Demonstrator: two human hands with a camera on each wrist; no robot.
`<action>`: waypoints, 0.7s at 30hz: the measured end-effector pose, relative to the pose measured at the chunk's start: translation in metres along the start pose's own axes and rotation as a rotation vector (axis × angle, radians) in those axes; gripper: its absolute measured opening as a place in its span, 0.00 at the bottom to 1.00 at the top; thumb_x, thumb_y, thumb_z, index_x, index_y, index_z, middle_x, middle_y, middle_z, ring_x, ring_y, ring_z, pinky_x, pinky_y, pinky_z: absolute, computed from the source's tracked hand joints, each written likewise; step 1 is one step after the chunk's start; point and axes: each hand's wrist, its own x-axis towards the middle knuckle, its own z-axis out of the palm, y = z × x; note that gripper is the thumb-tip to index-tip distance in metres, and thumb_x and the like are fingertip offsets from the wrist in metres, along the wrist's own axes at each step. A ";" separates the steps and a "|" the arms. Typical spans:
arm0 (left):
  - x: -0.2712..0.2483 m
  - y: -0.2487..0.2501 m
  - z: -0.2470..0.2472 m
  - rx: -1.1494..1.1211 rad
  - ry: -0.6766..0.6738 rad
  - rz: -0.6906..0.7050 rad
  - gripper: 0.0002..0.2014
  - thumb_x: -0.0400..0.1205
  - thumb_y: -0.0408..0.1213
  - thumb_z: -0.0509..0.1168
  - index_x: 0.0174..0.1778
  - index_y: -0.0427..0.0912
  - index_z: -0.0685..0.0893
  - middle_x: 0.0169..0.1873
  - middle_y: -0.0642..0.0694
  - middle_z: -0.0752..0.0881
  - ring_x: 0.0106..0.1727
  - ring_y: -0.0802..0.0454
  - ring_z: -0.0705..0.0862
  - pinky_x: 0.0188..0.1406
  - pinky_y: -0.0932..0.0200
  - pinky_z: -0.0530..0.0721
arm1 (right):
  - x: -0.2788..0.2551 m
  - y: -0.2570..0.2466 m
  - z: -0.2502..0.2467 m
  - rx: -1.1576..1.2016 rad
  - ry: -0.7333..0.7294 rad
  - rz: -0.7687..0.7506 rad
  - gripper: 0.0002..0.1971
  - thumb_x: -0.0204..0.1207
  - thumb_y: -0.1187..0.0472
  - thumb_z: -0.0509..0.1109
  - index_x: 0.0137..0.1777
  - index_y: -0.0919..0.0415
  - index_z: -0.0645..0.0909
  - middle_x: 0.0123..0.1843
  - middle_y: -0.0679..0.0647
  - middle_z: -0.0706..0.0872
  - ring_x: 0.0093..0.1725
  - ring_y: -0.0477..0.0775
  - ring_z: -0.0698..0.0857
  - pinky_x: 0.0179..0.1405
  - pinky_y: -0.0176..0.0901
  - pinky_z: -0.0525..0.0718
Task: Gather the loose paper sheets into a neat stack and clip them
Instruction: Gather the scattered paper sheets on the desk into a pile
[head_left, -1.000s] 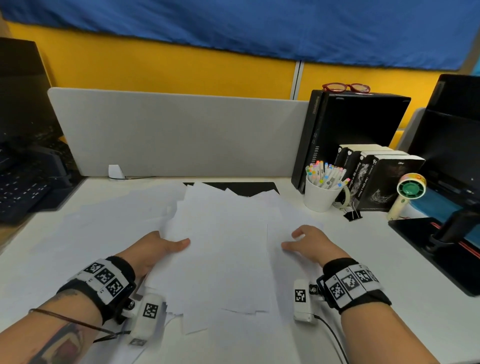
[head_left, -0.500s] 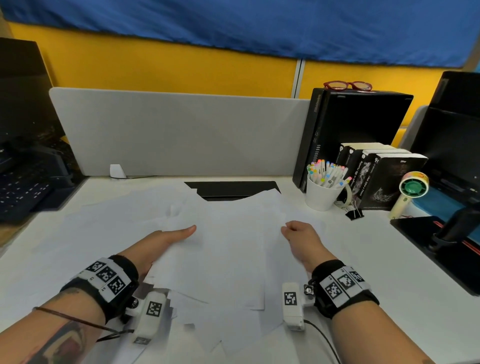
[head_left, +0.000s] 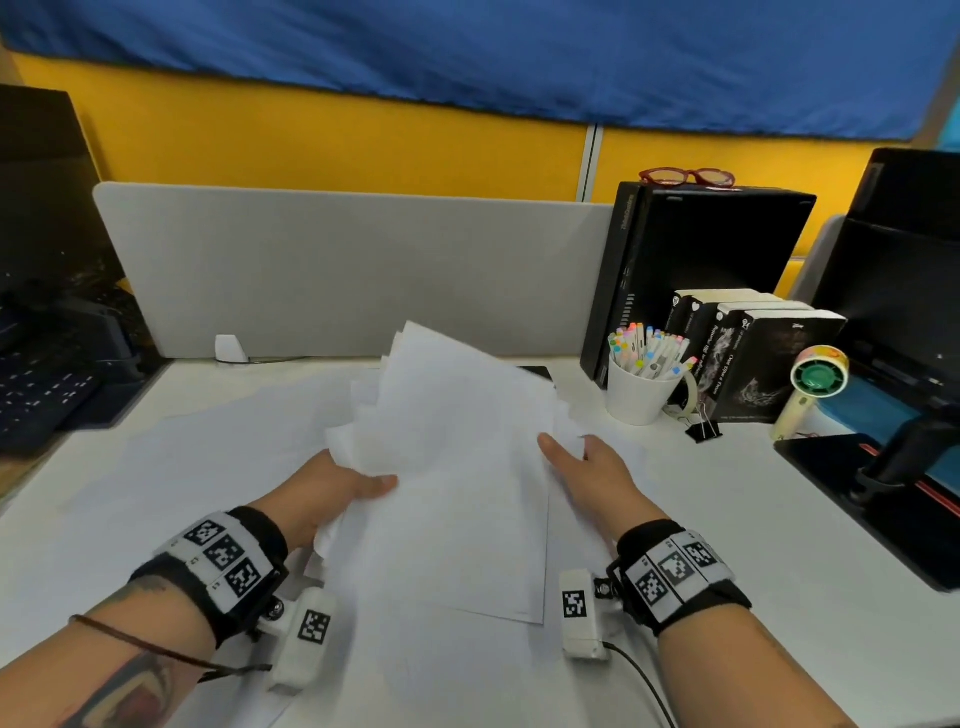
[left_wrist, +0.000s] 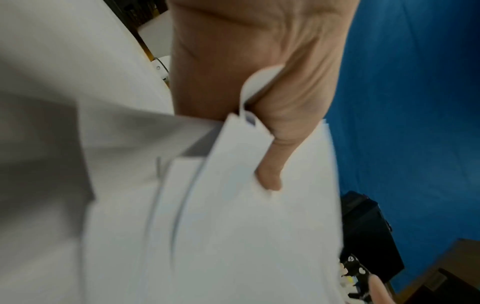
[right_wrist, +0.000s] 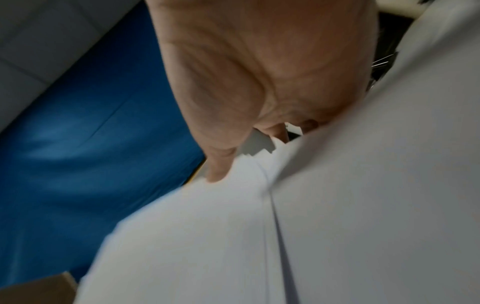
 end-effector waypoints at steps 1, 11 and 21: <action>-0.001 0.003 0.000 -0.026 0.007 0.049 0.22 0.78 0.31 0.79 0.68 0.41 0.86 0.57 0.43 0.94 0.59 0.44 0.91 0.55 0.49 0.89 | -0.003 -0.002 -0.006 0.113 0.019 -0.002 0.42 0.67 0.31 0.77 0.75 0.55 0.69 0.65 0.51 0.73 0.66 0.55 0.75 0.68 0.50 0.75; -0.021 0.061 -0.002 -0.096 -0.061 0.364 0.29 0.70 0.33 0.82 0.69 0.45 0.85 0.60 0.46 0.94 0.62 0.46 0.92 0.61 0.47 0.88 | -0.030 -0.046 -0.066 0.751 -0.301 -0.281 0.31 0.60 0.72 0.82 0.66 0.63 0.83 0.58 0.62 0.92 0.58 0.65 0.91 0.50 0.54 0.92; -0.021 0.102 -0.017 0.052 -0.083 0.497 0.34 0.62 0.33 0.88 0.65 0.48 0.86 0.55 0.55 0.95 0.57 0.58 0.93 0.54 0.60 0.91 | -0.025 -0.058 -0.095 0.690 -0.191 -0.406 0.30 0.62 0.76 0.79 0.66 0.65 0.83 0.60 0.63 0.91 0.60 0.63 0.90 0.62 0.59 0.88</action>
